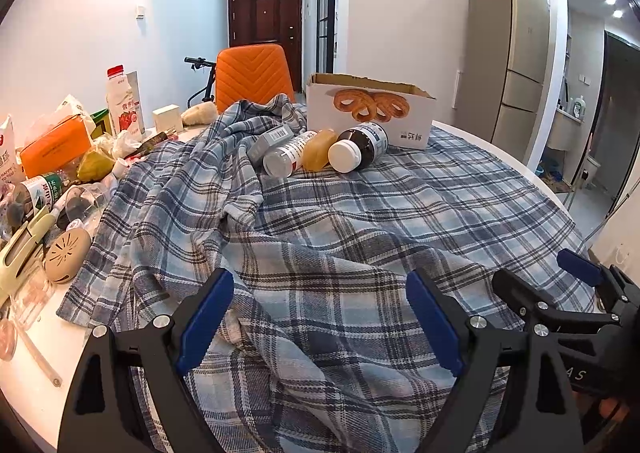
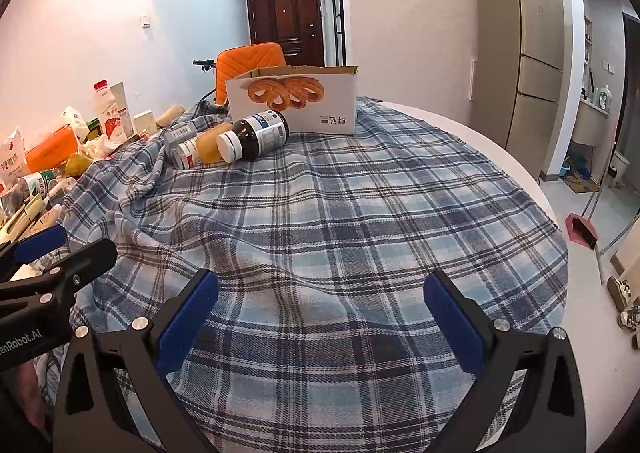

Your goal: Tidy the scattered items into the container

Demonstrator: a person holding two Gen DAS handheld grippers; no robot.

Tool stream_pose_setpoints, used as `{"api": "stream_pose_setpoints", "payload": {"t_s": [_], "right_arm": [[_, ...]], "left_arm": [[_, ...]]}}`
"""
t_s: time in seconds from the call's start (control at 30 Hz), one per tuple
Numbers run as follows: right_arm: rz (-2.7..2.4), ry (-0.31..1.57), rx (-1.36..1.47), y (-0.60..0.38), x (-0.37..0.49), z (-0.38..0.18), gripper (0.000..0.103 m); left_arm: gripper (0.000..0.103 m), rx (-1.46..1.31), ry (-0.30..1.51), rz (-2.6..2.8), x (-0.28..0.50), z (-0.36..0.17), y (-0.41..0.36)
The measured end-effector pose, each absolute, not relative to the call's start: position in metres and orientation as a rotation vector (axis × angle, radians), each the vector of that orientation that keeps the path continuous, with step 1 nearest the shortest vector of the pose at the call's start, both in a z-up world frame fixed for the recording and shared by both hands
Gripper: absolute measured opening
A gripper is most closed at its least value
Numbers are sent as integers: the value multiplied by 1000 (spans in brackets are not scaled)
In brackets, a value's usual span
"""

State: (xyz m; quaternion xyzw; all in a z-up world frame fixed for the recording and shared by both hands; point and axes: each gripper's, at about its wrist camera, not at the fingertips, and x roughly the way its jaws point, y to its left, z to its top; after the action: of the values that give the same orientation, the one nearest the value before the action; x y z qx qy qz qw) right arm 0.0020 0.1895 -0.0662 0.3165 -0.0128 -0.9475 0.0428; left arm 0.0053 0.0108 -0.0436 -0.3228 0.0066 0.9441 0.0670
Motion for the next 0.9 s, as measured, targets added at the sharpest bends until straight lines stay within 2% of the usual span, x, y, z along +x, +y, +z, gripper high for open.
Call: {"api": "stream_pose_setpoints", "payload": {"t_s": [0.9], "right_arm": [[-2870,-87,988,186,-1,-69,102]], "left_arm": [[90,-995,10,2837,2,-46,9]]}}
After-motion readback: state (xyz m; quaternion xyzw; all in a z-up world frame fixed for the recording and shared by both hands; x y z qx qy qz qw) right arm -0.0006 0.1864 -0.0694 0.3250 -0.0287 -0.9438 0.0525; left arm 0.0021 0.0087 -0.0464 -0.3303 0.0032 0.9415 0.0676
